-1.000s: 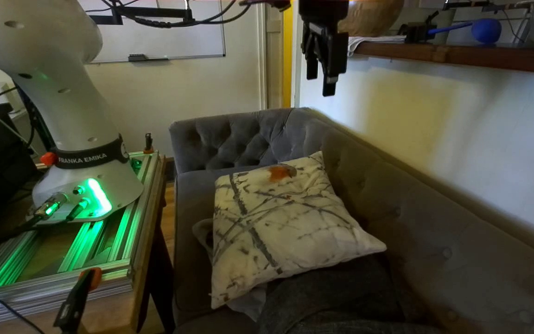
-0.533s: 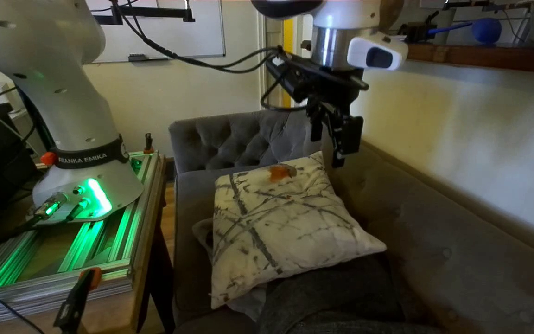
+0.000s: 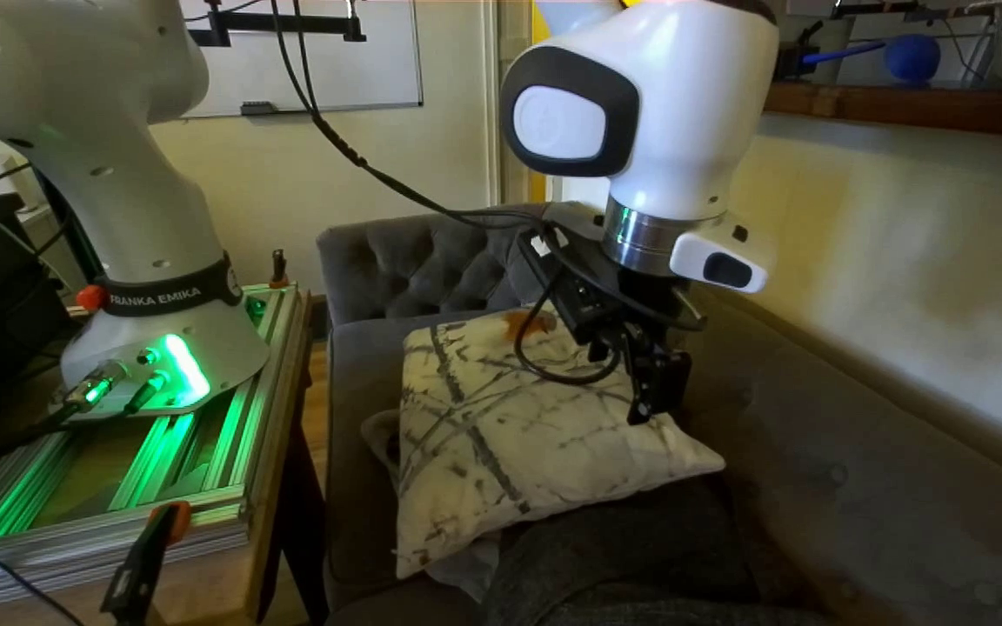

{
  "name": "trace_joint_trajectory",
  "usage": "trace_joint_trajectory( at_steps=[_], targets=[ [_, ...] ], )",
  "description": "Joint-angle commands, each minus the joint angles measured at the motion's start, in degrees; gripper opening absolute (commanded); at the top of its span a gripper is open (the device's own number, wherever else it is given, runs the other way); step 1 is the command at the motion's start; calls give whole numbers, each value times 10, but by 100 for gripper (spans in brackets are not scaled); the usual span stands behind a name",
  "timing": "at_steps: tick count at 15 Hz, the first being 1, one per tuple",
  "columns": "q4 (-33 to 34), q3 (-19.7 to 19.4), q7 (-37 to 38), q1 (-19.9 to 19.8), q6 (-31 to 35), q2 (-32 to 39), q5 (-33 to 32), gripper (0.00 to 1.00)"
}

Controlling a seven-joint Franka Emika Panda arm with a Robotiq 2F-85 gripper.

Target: Place the grey towel over the pillow on the left.

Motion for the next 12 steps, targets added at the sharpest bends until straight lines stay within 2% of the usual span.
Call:
trace_joint_trajectory(
  at_steps=[1, 6, 8, 12],
  targets=[
    [2, 27, 12, -26, 2, -1, -16, 100],
    [5, 28, 12, -26, 2, -1, -16, 100],
    [35, 43, 8, -41, 3, 30, 3, 100],
    [93, 46, 35, -57, 39, 108, -23, 100]
  ],
)
